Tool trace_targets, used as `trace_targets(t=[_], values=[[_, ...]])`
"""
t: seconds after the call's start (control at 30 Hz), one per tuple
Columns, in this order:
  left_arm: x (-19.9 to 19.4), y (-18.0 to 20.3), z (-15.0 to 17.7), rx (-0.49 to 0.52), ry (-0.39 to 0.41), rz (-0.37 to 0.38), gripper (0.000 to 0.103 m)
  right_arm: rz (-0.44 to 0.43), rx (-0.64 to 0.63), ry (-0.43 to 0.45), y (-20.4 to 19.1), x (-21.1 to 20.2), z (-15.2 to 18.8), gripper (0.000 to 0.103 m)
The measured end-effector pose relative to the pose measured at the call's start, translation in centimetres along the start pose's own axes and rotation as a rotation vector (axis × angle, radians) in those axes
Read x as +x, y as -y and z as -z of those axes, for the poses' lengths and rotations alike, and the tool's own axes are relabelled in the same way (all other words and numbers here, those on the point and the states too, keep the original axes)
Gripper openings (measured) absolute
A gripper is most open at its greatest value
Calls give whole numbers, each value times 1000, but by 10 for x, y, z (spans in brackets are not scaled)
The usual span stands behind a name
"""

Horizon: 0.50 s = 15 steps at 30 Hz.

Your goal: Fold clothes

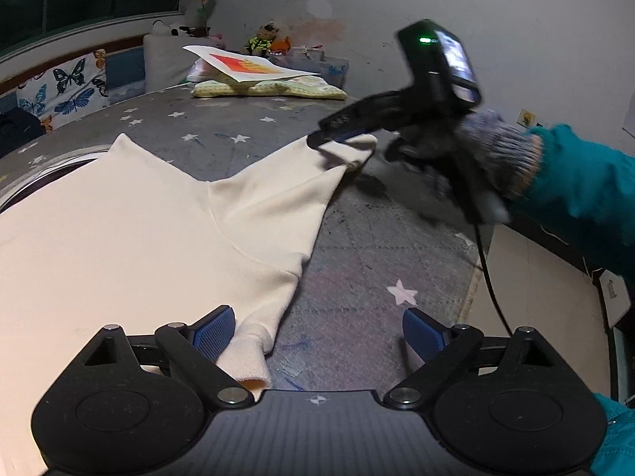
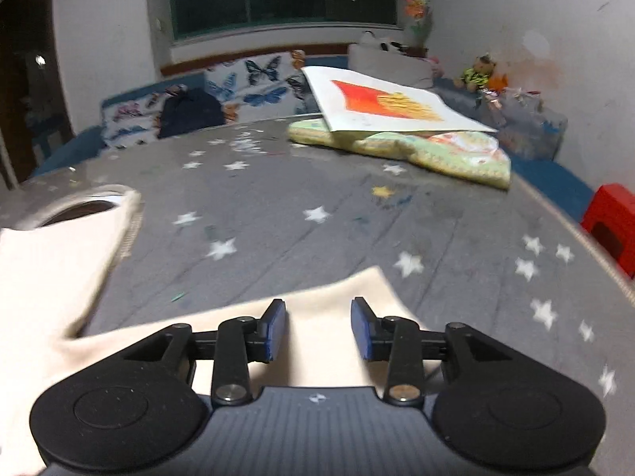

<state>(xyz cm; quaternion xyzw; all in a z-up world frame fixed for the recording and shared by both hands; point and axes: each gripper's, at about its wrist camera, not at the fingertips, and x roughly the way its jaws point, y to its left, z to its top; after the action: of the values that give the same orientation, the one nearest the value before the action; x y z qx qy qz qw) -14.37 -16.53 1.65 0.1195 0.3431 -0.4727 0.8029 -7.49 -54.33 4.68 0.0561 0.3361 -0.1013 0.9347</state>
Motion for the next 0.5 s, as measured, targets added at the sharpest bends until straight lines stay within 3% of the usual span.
trace_targets(t=[0.17,0.27,0.37,0.5], values=[[-2,-4,-1,-35,6,11,95,30,-23,17,-4,-3,-4,45],[-6,-9,-3,-91,14,27,99,-51,-39,45,-13,-24,4,58],[-11,-11,-7,-108,29,13,103,-100,-111,38,-26,-36,18,65],[-22,-13,-11,-125,54,-19,103,-86,-125,6,-26,-33,33,72]])
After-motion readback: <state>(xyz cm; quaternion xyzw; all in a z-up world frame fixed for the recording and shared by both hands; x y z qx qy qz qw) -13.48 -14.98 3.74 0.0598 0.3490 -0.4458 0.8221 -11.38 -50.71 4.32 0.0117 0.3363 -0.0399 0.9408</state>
